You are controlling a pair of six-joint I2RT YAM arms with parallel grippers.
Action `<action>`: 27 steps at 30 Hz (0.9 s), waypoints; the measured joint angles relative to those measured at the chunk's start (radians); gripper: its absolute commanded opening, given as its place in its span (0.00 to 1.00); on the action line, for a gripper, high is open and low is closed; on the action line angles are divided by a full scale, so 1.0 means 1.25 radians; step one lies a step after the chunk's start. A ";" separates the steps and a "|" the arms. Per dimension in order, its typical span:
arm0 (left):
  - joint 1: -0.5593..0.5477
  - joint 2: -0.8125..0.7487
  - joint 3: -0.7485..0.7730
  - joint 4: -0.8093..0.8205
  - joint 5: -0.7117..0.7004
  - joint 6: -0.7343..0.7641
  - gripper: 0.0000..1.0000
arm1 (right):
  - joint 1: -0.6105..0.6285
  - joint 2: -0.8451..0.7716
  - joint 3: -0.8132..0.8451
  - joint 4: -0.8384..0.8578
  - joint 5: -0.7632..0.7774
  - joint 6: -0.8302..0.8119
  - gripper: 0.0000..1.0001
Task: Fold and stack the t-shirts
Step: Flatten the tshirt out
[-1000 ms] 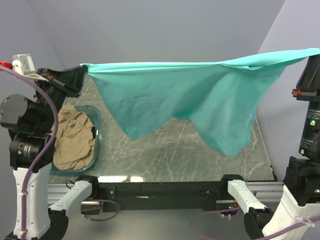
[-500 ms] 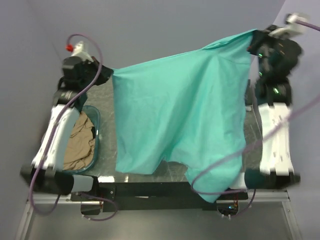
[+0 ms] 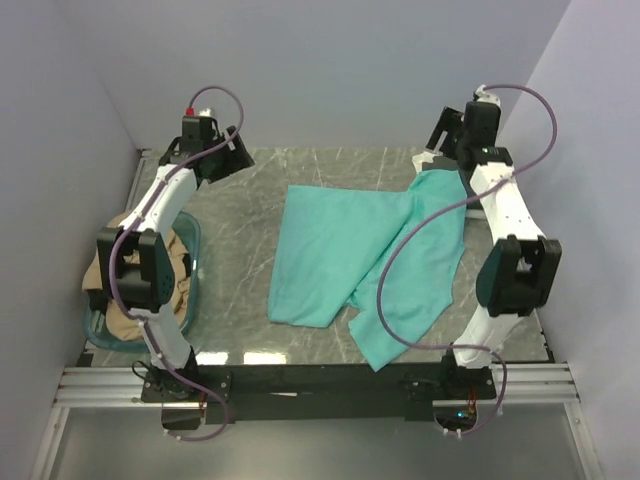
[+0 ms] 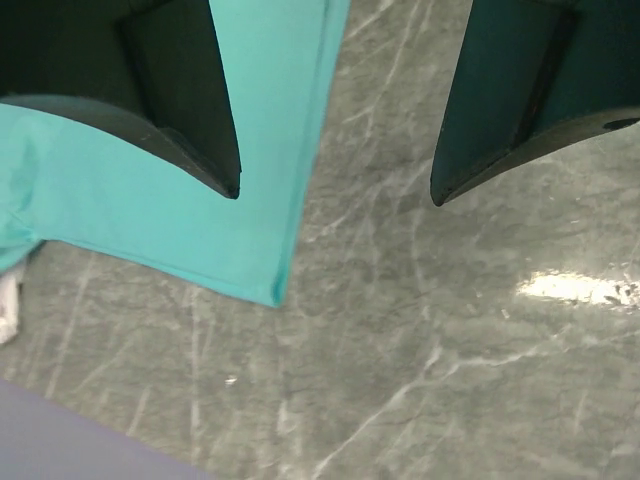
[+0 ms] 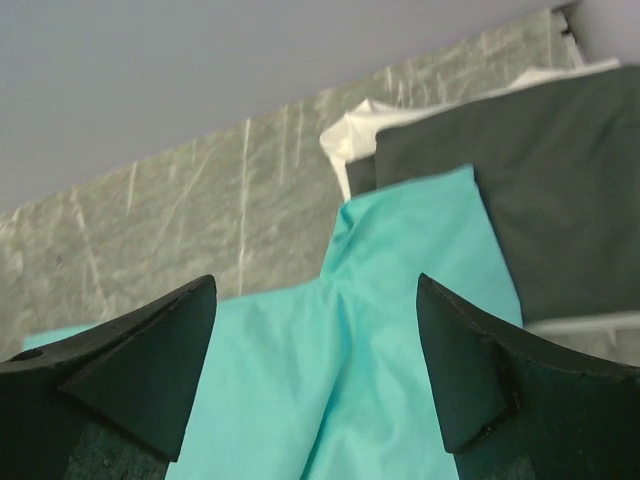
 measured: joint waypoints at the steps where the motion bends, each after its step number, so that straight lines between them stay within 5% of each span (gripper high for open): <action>1: -0.009 -0.011 -0.003 0.003 -0.003 -0.004 0.82 | 0.003 -0.029 -0.033 0.009 0.000 0.005 0.88; 8: -0.171 -0.132 -0.129 0.036 -0.018 -0.061 0.82 | 0.020 -0.227 -0.237 0.023 0.001 0.058 0.87; 14: -0.300 -0.092 -0.172 0.082 0.023 -0.144 0.82 | 0.050 -0.259 -0.352 0.016 -0.007 0.092 0.85; 27: -0.309 0.015 -0.285 0.146 0.068 -0.230 0.82 | 0.085 -0.260 -0.538 0.016 -0.092 0.171 0.84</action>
